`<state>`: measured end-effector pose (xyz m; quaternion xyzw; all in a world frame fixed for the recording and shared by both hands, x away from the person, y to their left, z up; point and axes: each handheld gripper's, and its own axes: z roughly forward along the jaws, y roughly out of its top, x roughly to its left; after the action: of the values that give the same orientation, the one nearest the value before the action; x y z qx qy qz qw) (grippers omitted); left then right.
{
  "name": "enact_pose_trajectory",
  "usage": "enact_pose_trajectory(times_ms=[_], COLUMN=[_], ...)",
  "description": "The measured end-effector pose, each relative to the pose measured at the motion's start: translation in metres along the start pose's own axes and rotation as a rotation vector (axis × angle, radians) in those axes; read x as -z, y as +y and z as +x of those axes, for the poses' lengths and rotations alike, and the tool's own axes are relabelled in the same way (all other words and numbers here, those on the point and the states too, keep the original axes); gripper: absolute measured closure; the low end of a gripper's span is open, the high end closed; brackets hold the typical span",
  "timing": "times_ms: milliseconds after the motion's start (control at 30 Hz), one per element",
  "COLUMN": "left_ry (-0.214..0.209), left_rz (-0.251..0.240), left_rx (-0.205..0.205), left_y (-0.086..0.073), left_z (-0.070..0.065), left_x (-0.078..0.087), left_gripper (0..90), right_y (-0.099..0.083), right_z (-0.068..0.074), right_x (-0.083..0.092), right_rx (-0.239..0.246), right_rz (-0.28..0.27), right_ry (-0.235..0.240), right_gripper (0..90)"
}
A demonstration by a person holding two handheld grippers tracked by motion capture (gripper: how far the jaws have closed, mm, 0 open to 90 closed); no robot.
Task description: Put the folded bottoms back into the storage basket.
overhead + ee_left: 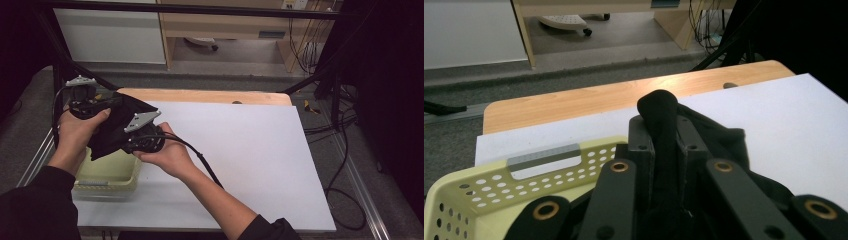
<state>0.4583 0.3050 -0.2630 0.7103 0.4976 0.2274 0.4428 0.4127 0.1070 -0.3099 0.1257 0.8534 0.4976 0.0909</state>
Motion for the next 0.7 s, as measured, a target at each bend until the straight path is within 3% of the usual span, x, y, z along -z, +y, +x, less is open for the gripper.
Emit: enact_pose_trajectory(times_ms=[233,700], left_ry=[0.011,0.029], left_rz=[0.007,0.009], left_rx=[0.043,0.046], left_y=[-0.004,-0.006], left_z=[0.016,0.025], left_x=[0.0,0.006], left_gripper=[81.2,81.1], right_y=[-0.001,-0.003], right_z=[-0.001,0.01], right_x=[-0.017,-0.032], right_rx=[-0.013,-0.031], right_rz=[0.009,-0.03], right_ry=[-0.014,-0.03], right_gripper=[75.9,75.9])
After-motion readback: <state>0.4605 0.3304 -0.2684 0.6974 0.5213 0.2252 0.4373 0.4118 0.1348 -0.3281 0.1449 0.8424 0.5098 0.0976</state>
